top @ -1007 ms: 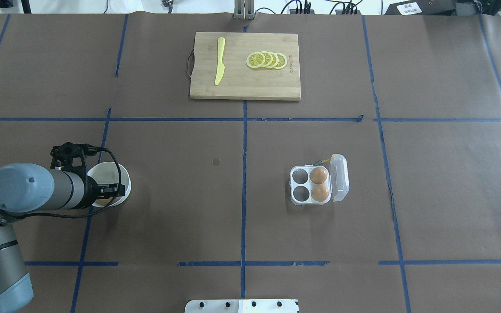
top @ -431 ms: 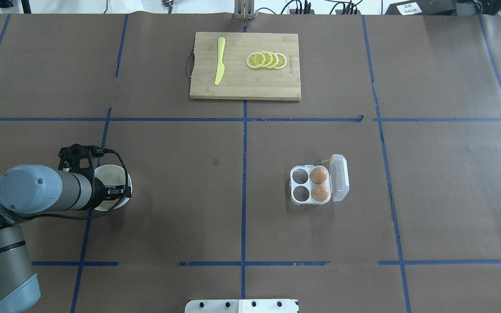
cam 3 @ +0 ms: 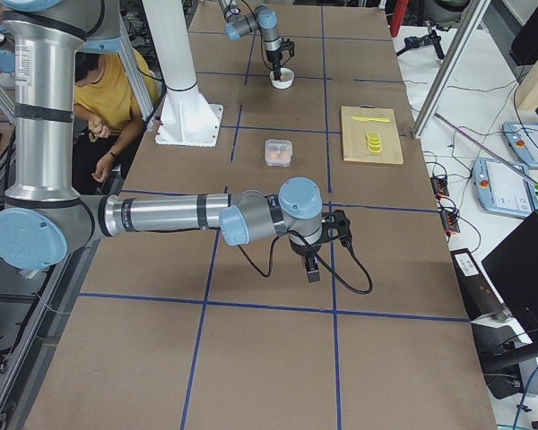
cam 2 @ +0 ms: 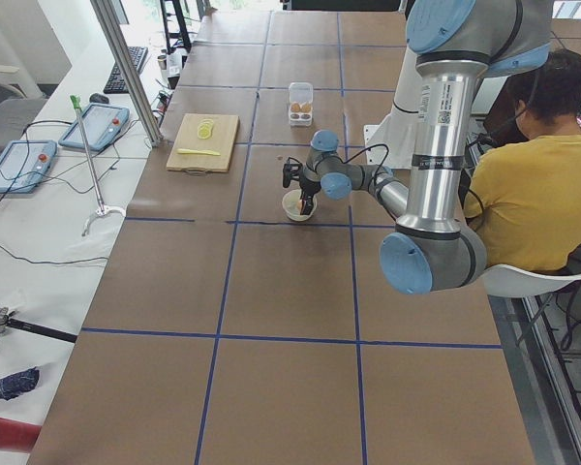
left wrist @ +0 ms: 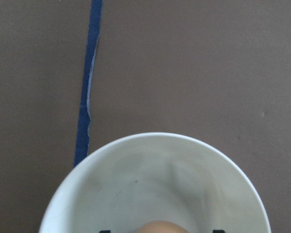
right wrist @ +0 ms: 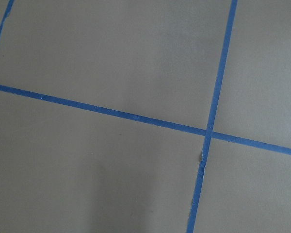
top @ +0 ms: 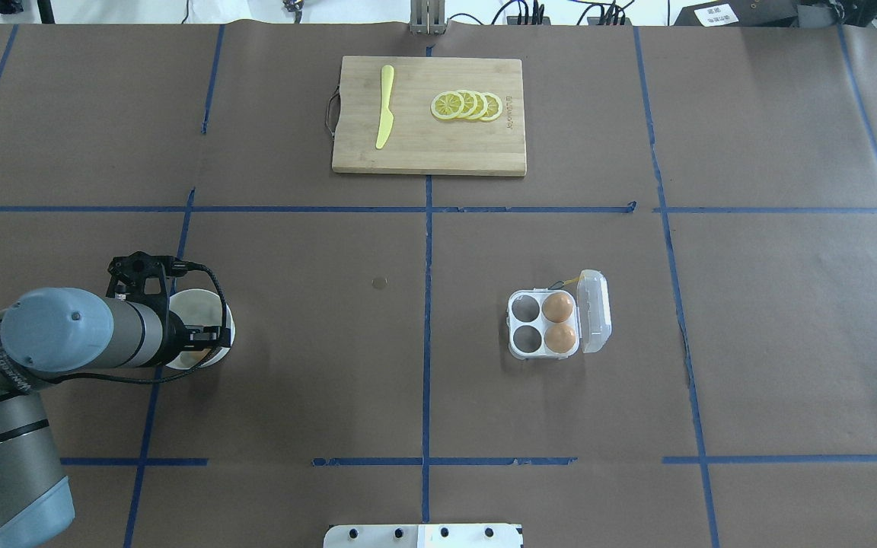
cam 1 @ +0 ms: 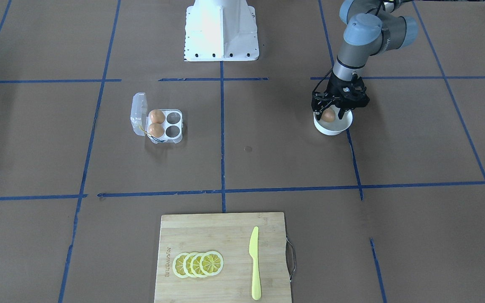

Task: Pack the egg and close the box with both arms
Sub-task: 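Lower the left gripper into the bowl and grasp the brown egg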

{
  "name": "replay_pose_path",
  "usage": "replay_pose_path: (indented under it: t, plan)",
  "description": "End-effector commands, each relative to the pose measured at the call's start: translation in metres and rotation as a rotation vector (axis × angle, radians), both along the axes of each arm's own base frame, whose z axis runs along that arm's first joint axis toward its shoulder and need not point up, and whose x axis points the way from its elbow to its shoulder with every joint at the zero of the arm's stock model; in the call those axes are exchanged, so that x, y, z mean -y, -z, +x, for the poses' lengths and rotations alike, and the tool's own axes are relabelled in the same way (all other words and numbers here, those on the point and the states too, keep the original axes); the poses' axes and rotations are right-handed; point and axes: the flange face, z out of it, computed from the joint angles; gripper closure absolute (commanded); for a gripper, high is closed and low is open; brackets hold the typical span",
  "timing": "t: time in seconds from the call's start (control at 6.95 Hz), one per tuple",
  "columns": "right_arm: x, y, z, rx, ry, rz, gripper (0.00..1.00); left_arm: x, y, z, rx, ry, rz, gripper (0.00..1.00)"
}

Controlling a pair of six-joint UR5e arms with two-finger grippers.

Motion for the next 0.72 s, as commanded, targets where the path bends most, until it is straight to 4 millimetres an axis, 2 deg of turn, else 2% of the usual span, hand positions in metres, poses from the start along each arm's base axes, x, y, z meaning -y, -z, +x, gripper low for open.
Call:
replay_pose_path:
  t: [0.0, 0.14, 0.43, 0.58]
  plan:
    - [0.0007, 0.0008, 0.0000, 0.000, 0.000, 0.002, 0.00, -0.0001, 0.0002, 0.0010, 0.001, -0.008, 0.008, 0.24]
    - [0.0007, 0.0008, 0.0000, 0.000, 0.000, 0.002, 0.00, 0.0011, 0.0034, 0.0013, -0.004, -0.005, 0.011, 0.38]
    - [0.0013, 0.0015, -0.0001, 0.000, 0.000, 0.004, 0.00, 0.0021, 0.0057, -0.0005, -0.008, -0.003, 0.015, 0.94]
    - [0.0020, 0.0022, -0.0001, 0.000, 0.000, 0.005, 0.00, 0.0032, 0.0064, -0.0034, -0.009, -0.001, 0.016, 1.00]
